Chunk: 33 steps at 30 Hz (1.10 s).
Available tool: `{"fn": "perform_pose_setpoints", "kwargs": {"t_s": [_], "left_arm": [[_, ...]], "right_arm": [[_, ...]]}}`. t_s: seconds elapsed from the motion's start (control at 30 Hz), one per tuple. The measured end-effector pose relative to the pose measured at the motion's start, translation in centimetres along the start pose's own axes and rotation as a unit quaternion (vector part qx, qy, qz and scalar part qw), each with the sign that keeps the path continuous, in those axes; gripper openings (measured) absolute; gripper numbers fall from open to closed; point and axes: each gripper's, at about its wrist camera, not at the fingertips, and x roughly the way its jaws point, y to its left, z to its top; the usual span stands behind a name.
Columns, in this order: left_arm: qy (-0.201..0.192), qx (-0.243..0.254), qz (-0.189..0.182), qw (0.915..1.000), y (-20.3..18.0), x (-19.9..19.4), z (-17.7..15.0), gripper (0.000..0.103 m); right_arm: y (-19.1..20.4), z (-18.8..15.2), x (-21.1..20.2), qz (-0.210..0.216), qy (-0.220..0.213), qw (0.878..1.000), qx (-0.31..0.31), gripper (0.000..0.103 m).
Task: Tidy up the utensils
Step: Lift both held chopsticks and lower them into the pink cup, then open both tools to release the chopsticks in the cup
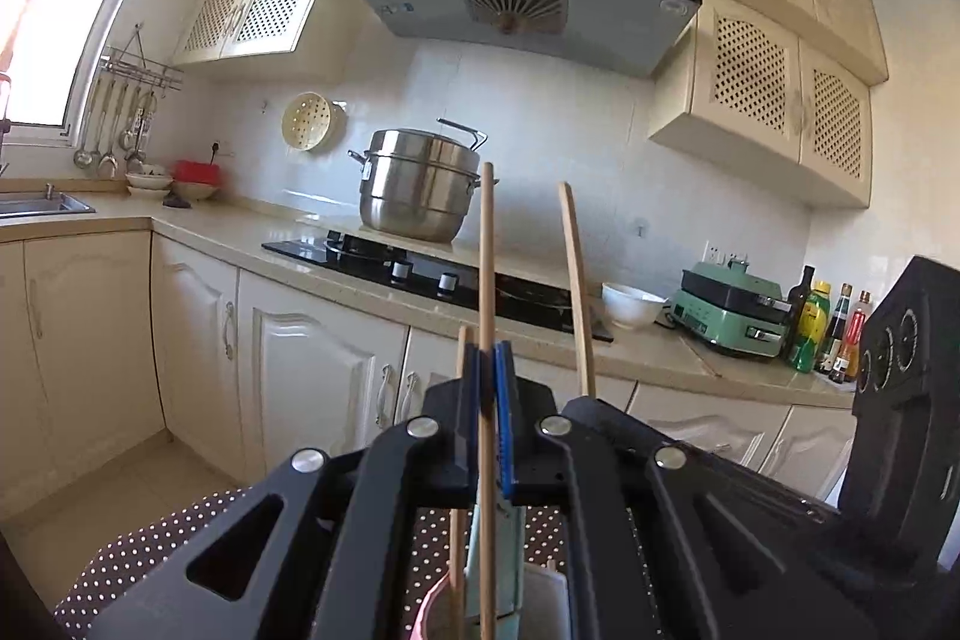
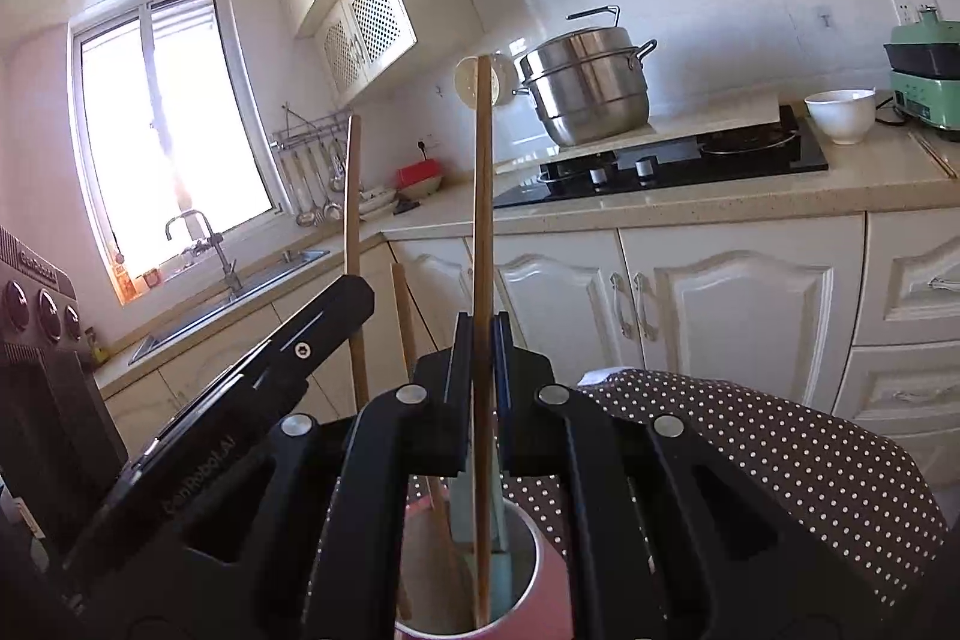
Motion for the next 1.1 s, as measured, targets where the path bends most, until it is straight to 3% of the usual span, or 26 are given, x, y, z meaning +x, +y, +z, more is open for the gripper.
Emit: {"fn": "perform_pose_setpoints", "kwargs": {"t_s": [0.03, 0.1, 0.17, 0.23, 0.27, 0.4, 0.57, 1.1], "left_arm": [[-0.001, -0.001, 0.003, 1.0, 0.1, -0.1, -0.1, 0.006], [0.003, 0.003, 0.009, 1.0, 0.1, -0.4, 0.0, 0.017], [-0.008, 0.003, 0.019, 0.9998, 0.2, -1.4, 0.2, 0.056], [-0.024, -0.012, 0.018, 0.9995, 0.7, -2.8, 0.8, 0.076], [-0.028, -0.012, 0.022, 0.9993, 0.7, -3.3, 1.0, 0.084], [-0.024, 0.009, 0.047, 0.9986, 0.1, -4.9, 2.0, 0.095], [0.025, 0.038, 0.121, 0.9916, -0.6, -6.2, 2.8, 0.099], [0.082, 0.03, 0.201, 0.9758, 0.6, -12.3, 3.2, 0.099]], "right_arm": [[0.0, 0.0, -0.1, 0.0, 0.002, 1.0, 0.0, 0.008], [-0.1, -0.2, -0.2, -0.001, 0.015, 1.0, 0.003, 0.009], [-0.4, -0.2, -0.8, -0.006, 0.016, 1.0, 0.011, 0.02], [-1.1, -0.3, -2.1, -0.013, 0.007, 0.999, 0.032, 0.072], [-1.4, -0.3, -2.7, -0.015, 0.0, 0.999, 0.04, 0.077], [-2.0, -0.1, -4.7, -0.034, -0.007, 0.998, 0.062, 0.097], [-1.6, 0.7, -6.3, -0.048, -0.002, 0.997, 0.061, 0.097], [1.2, 0.9, -9.9, -0.062, 0.042, 0.997, 0.033, 0.097]]}}
